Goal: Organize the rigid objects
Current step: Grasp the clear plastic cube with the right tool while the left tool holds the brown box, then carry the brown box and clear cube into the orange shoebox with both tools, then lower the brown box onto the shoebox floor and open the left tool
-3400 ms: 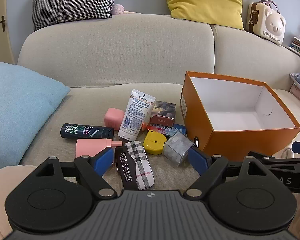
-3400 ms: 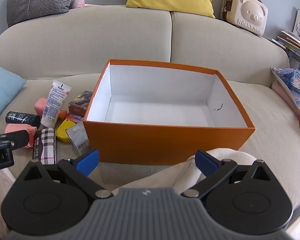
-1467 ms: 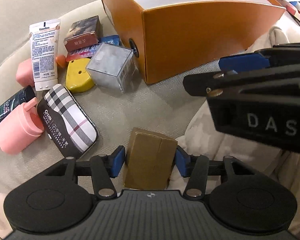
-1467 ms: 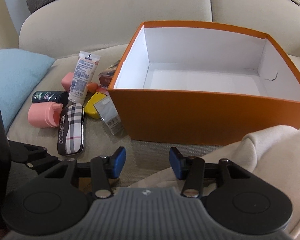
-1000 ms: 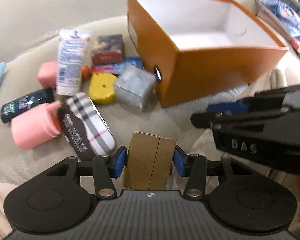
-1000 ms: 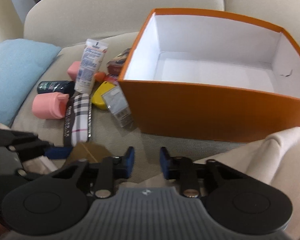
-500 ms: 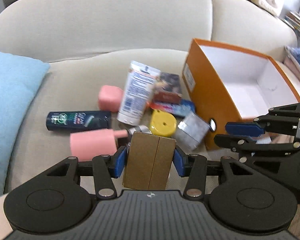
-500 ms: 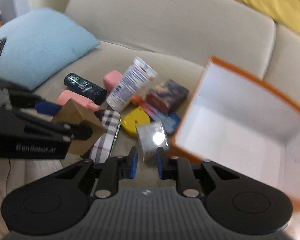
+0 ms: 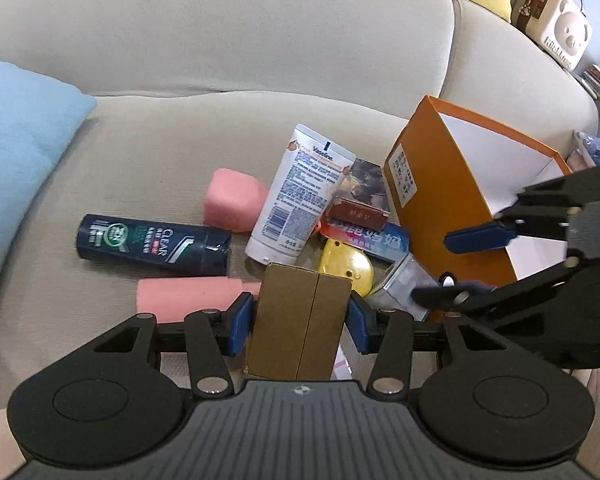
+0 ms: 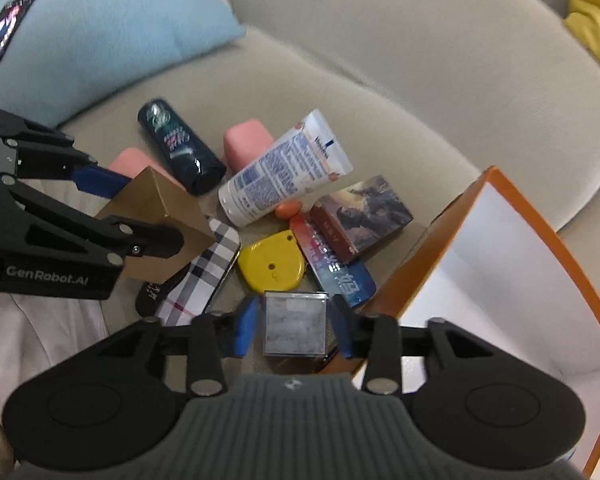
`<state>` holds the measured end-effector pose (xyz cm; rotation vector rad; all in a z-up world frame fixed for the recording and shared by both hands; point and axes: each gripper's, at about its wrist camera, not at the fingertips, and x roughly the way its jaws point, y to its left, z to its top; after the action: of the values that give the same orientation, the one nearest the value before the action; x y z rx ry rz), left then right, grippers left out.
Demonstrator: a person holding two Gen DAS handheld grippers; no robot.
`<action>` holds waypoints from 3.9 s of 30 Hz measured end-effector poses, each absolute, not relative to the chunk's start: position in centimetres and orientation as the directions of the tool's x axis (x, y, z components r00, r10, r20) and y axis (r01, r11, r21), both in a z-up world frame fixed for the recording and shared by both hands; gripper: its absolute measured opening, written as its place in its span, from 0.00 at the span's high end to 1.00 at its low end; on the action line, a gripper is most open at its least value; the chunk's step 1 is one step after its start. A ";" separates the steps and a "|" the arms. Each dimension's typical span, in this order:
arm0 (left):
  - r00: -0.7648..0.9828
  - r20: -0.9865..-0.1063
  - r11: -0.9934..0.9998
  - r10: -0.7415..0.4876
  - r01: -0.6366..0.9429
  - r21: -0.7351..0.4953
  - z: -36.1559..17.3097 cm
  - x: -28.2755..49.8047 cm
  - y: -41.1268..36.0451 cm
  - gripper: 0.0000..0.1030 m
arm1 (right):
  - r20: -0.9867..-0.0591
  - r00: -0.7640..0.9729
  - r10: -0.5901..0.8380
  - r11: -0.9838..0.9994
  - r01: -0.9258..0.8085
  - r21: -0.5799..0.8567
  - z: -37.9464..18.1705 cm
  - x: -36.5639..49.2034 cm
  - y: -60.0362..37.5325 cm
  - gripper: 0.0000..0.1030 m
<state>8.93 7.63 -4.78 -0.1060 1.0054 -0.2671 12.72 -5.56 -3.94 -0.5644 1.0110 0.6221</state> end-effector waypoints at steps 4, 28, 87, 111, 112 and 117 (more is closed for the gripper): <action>0.498 -0.817 0.956 -0.292 0.176 -0.234 -5.1 9.5 7.7 0.46 | -0.932 0.320 0.171 0.642 -0.754 -0.141 -5.3 13.9 -4.1 0.50; 0.496 -0.800 0.942 -0.336 0.178 -0.286 -5.1 9.4 8.7 0.46 | -0.984 0.134 -0.118 0.513 -0.840 -0.176 -8.9 16.6 0.1 0.50; 0.340 -0.913 0.324 -0.224 0.910 0.260 -9.3 27.0 -18.9 0.48 | -0.935 0.270 0.231 0.894 -0.438 0.094 -4.1 22.4 -26.0 0.50; 0.011 -0.981 0.280 -0.193 0.959 -0.044 -8.0 31.1 -18.0 0.37 | -0.904 0.228 0.361 0.860 -0.457 0.228 -4.5 23.2 -27.3 0.51; 0.015 -0.983 0.293 -0.185 0.955 -0.041 -8.1 30.3 -18.4 0.39 | -0.904 0.228 0.362 0.858 -0.460 0.228 -4.4 23.2 -27.3 0.51; 0.063 -0.989 0.338 -0.131 0.941 0.016 -8.5 31.5 -19.7 0.45 | -0.906 0.222 0.360 0.857 -0.463 0.227 -4.3 22.8 -27.1 0.51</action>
<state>31.48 -19.73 -8.47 0.8756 1.2208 -0.9909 22.84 -27.10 -4.34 -0.0986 1.2209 0.5695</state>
